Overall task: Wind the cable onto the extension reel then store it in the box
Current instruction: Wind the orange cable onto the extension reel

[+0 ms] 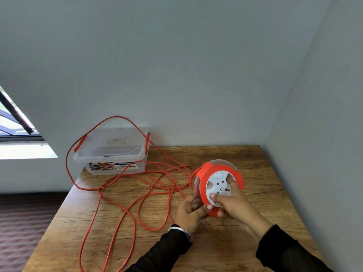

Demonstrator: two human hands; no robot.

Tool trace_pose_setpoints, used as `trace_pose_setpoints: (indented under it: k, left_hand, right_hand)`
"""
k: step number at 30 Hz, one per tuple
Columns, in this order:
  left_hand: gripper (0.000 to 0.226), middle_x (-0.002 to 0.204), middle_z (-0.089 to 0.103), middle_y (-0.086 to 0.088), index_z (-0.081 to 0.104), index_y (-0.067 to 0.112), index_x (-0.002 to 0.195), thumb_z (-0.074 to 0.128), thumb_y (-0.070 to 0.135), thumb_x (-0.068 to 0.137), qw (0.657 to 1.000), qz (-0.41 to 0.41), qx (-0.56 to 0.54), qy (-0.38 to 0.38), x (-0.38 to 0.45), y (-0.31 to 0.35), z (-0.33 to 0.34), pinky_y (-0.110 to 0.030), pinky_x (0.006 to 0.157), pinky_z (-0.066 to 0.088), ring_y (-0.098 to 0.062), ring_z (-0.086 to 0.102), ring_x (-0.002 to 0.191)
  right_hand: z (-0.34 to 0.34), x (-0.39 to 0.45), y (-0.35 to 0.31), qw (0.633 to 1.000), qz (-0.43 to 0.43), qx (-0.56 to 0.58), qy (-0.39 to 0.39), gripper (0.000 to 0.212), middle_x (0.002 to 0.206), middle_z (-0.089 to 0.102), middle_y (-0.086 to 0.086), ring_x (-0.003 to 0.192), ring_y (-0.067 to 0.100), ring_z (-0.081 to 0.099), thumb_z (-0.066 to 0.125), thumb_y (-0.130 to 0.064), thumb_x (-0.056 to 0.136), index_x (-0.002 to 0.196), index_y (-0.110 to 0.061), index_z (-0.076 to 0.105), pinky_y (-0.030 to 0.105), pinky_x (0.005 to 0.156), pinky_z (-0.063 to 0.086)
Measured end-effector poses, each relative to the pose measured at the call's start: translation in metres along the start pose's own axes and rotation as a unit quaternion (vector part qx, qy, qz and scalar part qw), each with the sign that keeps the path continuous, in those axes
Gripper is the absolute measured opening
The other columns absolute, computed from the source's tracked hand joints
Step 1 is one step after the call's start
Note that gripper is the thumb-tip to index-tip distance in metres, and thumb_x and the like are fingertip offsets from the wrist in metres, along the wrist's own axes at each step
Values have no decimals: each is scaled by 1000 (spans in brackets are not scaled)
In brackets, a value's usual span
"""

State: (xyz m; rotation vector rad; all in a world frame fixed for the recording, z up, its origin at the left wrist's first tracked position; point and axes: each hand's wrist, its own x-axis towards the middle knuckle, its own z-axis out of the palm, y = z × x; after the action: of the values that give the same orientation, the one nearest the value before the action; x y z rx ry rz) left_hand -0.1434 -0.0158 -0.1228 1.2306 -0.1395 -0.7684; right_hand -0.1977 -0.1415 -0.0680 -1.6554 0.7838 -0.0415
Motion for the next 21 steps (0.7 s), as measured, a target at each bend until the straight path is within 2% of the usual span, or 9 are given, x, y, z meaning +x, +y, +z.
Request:
trace_pose_setpoints:
  k: [2, 4, 6, 10, 14, 16, 17, 18, 21]
  left_hand:
    - [26, 82, 76, -2, 60, 8, 100, 66, -6, 79, 1000, 5, -8, 1, 0, -5, 1, -29, 59, 59, -17, 72, 74]
    - [24, 80, 76, -3, 60, 9, 96, 66, -8, 79, 1000, 9, -4, 6, 0, -10, 2, -30, 58, 59, -17, 72, 72]
    - [23, 77, 75, -1, 59, 9, 93, 65, -9, 79, 1000, 16, 17, 11, 1, -14, 2, -28, 56, 58, -15, 71, 70]
    - [28, 73, 74, 0, 52, 11, 90, 68, -8, 78, 997, 37, 59, 24, 5, -12, -1, -25, 50, 55, -14, 69, 65]
    - [33, 87, 73, -8, 60, 8, 94, 78, 0, 68, 996, 42, 61, 52, 8, -10, -8, -27, 52, 51, -21, 66, 74]
    - [41, 86, 70, -8, 62, 4, 97, 78, 7, 59, 996, 39, 57, 61, 9, -9, -10, -25, 48, 52, -18, 66, 68]
    - [43, 83, 69, -7, 63, 3, 98, 77, 9, 57, 996, 35, 55, 61, 10, -9, -11, -24, 46, 51, -15, 65, 64]
    - [43, 81, 68, -6, 64, 3, 97, 77, 9, 56, 996, 33, 55, 56, 10, -9, -10, -24, 44, 51, -13, 65, 61]
    - [37, 75, 68, -3, 66, 4, 92, 78, 12, 58, 997, 23, 75, 28, 10, -10, -12, -24, 40, 50, -15, 64, 56]
  right_hand:
    - [3, 1, -4, 990, 74, 116, -16, 52, 72, 66, 6, 33, 11, 52, 63, -7, 87, 128, -22, 37, 16, 32, 33]
    - [3, 1, -7, 960, 155, 228, -51, 10, 48, 58, 6, 30, 11, 49, 58, -6, 88, 97, -8, 53, 14, 30, 30]
    - [3, 2, -6, 934, 197, 290, -75, 11, 42, 56, 5, 31, 12, 50, 55, -4, 88, 77, -6, 57, 14, 31, 33]
    - [-2, 1, -2, 946, 189, 253, -74, 13, 52, 65, 4, 39, 10, 60, 51, -3, 89, 90, -4, 64, 16, 35, 37]
    - [-25, -5, -1, 983, 130, 21, -126, 12, 70, 72, -1, 47, 6, 60, 65, -14, 85, 97, -13, 63, 17, 39, 36]
    - [-40, -6, -2, 978, 50, -149, -137, 37, 97, 69, 0, 71, 9, 65, 71, -20, 82, 114, -20, 54, 24, 54, 49]
    - [-48, -5, -2, 957, -25, -263, -120, 48, 115, 61, -1, 90, 11, 64, 70, -23, 81, 125, -25, 49, 26, 71, 51]
    - [-53, -4, -3, 915, -109, -376, -100, 54, 130, 50, -4, 106, 13, 58, 67, -25, 82, 132, -30, 45, 25, 82, 48]
    - [-53, -1, -9, 758, -288, -576, -99, 57, 147, 30, -3, 120, 21, 49, 58, -26, 85, 136, -41, 37, 30, 86, 47]
